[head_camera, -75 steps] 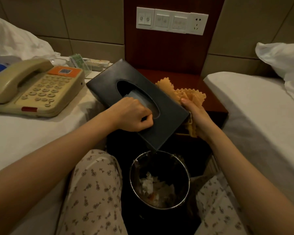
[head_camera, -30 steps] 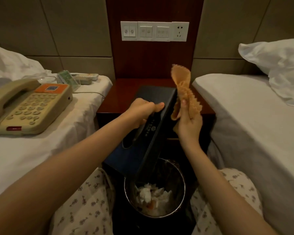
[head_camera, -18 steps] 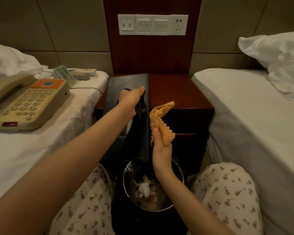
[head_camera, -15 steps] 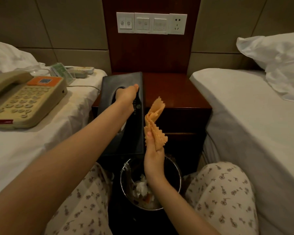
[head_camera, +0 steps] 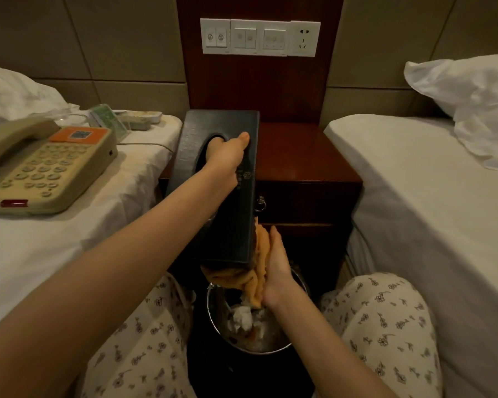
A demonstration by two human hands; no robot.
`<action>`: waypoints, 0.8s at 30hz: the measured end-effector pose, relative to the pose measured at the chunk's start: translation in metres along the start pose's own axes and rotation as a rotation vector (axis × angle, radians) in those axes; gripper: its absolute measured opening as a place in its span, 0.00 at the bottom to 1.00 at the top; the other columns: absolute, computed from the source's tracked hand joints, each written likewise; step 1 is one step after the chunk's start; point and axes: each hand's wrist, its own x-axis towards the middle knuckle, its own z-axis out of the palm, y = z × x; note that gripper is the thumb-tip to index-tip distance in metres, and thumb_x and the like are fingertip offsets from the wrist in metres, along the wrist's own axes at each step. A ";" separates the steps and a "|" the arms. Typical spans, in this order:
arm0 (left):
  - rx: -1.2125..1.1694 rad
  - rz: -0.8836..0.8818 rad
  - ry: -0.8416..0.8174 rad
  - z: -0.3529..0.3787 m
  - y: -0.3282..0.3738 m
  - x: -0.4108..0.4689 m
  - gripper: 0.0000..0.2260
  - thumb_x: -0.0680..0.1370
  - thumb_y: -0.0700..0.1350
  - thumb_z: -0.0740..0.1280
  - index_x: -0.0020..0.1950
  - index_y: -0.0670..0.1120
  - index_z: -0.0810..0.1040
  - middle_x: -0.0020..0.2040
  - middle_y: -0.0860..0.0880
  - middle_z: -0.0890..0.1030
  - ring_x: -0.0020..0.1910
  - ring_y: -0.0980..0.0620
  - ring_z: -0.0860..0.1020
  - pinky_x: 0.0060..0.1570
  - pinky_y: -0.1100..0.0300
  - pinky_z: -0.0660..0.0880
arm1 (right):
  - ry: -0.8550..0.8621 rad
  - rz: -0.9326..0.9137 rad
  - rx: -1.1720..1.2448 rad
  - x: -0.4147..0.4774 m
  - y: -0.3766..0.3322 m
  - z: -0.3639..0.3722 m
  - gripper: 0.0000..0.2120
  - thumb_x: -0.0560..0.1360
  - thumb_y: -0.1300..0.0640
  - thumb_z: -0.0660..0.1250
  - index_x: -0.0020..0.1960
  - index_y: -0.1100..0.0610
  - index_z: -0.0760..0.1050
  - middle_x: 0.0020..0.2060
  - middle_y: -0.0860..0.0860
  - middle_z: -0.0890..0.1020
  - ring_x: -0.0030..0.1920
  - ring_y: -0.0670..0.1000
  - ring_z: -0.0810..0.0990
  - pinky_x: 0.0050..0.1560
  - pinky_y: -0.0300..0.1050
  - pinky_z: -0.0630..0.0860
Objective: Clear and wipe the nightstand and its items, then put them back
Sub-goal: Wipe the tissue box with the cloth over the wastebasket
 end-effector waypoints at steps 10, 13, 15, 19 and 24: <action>0.058 -0.233 -0.320 0.024 -0.009 -0.034 0.13 0.79 0.48 0.64 0.59 0.40 0.74 0.51 0.43 0.78 0.47 0.44 0.77 0.52 0.51 0.75 | -0.006 -0.119 0.024 -0.009 0.010 -0.015 0.19 0.82 0.58 0.53 0.34 0.56 0.70 0.27 0.54 0.74 0.26 0.48 0.73 0.15 0.31 0.66; 0.069 -0.267 -0.365 0.018 -0.009 -0.039 0.10 0.79 0.48 0.64 0.46 0.40 0.73 0.42 0.44 0.77 0.39 0.47 0.76 0.47 0.52 0.75 | -0.131 -0.198 0.086 0.004 -0.001 -0.006 0.29 0.82 0.52 0.52 0.26 0.57 0.77 0.23 0.52 0.78 0.20 0.47 0.77 0.21 0.34 0.72; 0.121 -0.312 -0.392 0.013 -0.012 -0.043 0.11 0.79 0.47 0.63 0.43 0.41 0.71 0.40 0.44 0.76 0.37 0.48 0.75 0.41 0.55 0.75 | -0.212 -0.213 0.135 0.001 -0.011 -0.001 0.22 0.81 0.49 0.53 0.37 0.57 0.79 0.30 0.53 0.81 0.27 0.50 0.81 0.29 0.38 0.78; 0.116 -0.340 -0.408 0.000 -0.019 -0.046 0.10 0.79 0.47 0.64 0.44 0.40 0.72 0.41 0.43 0.77 0.38 0.47 0.76 0.42 0.55 0.75 | -0.251 -0.227 0.226 0.012 -0.019 0.000 0.24 0.80 0.43 0.52 0.51 0.58 0.81 0.44 0.57 0.84 0.42 0.56 0.84 0.42 0.48 0.82; 0.191 -0.340 -0.508 -0.020 -0.011 -0.053 0.11 0.79 0.49 0.63 0.48 0.41 0.74 0.41 0.44 0.79 0.38 0.48 0.79 0.41 0.57 0.78 | -0.274 -0.223 0.324 0.018 -0.043 0.004 0.28 0.79 0.39 0.52 0.55 0.62 0.77 0.44 0.61 0.84 0.41 0.60 0.85 0.36 0.52 0.81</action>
